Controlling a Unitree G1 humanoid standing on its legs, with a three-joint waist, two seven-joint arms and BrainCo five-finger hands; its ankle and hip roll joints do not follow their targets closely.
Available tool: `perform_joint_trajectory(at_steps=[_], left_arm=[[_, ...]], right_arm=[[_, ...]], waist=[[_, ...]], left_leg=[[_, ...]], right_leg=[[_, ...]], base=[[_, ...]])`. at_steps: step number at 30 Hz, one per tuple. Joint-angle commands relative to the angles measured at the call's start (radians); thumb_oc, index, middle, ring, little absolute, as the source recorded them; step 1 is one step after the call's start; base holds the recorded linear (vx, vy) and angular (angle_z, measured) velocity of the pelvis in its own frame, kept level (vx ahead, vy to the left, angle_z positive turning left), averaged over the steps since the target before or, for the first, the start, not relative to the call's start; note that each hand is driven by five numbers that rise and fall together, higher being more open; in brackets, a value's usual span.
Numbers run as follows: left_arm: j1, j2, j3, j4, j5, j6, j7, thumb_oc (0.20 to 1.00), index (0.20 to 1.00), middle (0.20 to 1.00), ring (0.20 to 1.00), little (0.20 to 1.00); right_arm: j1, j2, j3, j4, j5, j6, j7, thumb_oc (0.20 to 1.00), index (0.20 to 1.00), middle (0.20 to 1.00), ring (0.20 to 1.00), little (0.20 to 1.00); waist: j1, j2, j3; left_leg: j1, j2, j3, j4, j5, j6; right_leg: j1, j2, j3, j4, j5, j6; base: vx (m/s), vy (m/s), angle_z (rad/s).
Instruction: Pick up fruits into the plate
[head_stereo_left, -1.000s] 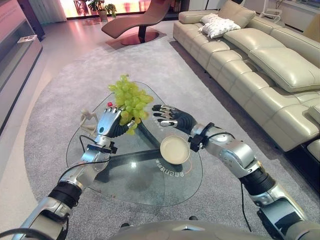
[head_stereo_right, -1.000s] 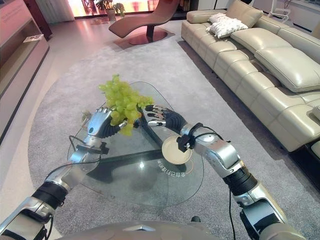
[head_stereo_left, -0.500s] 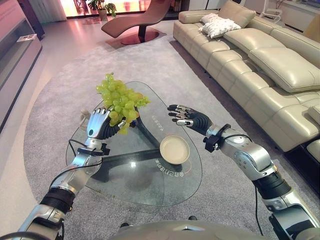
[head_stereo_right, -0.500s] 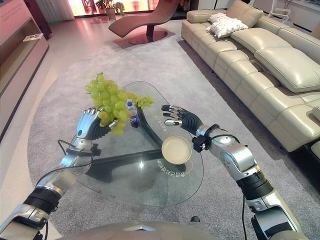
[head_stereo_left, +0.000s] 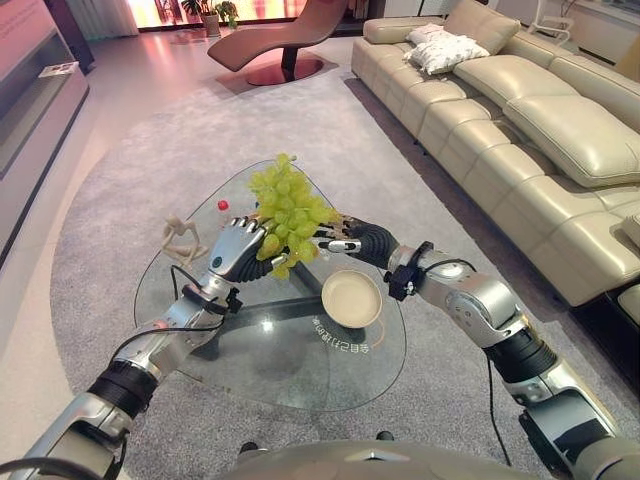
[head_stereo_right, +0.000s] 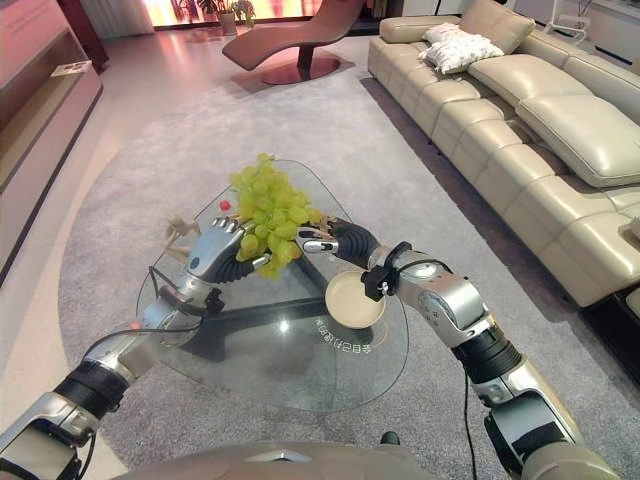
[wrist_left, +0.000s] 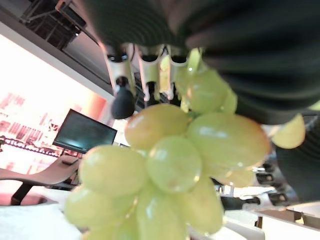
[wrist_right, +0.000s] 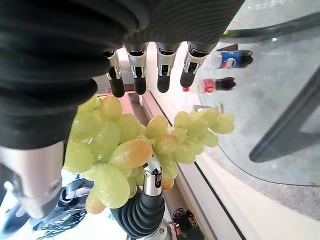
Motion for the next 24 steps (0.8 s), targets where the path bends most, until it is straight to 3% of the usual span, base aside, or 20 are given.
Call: perform_joint_trajectory(at_steps=[1, 8, 16, 24], left_arm=[[-0.178, 0.034, -0.06, -0.013, 0.007, -0.03, 0.012, 0.2, 0.2, 0.2, 0.2, 0.2], [-0.195, 0.032, -0.088, -0.011, -0.007, -0.027, -0.017, 0.2, 0.2, 0.2, 0.2, 0.2], [-0.179, 0.018, -0.11, 0.008, 0.014, -0.041, -0.034, 0.2, 0.2, 0.2, 0.2, 0.2], [-0.174, -0.027, -0.165, 0.057, 0.052, -0.005, -0.072, 0.2, 0.2, 0.2, 0.2, 0.2]], right_arm=[[-0.142, 0.048, 0.033, -0.032, -0.003, -0.04, -0.015, 1.0, 1.0, 1.0, 1.0, 1.0], [-0.19, 0.034, 0.019, -0.007, -0.06, -0.043, -0.039, 1.0, 1.0, 1.0, 1.0, 1.0], [-0.203, 0.046, 0.005, -0.012, -0.016, -0.034, -0.064, 1.0, 1.0, 1.0, 1.0, 1.0], [-0.213, 0.092, 0.006, -0.022, 0.059, -0.045, -0.103, 1.0, 1.0, 1.0, 1.0, 1.0]], waist=[[-0.003, -0.015, 0.008], [-0.005, -0.014, 0.01], [-0.007, -0.012, 0.01], [-0.014, -0.007, 0.014]], left_leg=[[-0.012, -0.007, 0.0, 0.018, -0.068, 0.02], [-0.013, -0.014, -0.005, 0.017, -0.072, 0.024], [-0.013, -0.015, -0.003, 0.018, -0.075, 0.026], [-0.011, -0.015, 0.001, 0.018, -0.076, 0.028]], right_leg=[[0.041, -0.068, -0.083, 0.019, -0.028, 0.041], [0.038, -0.066, -0.076, 0.019, -0.03, 0.043], [0.036, -0.067, -0.072, 0.019, -0.031, 0.044], [0.034, -0.065, -0.067, 0.021, -0.032, 0.045]], base=[[0.0, 0.0, 0.0], [0.0, 0.0, 0.0], [0.0, 0.0, 0.0], [0.0, 0.0, 0.0]])
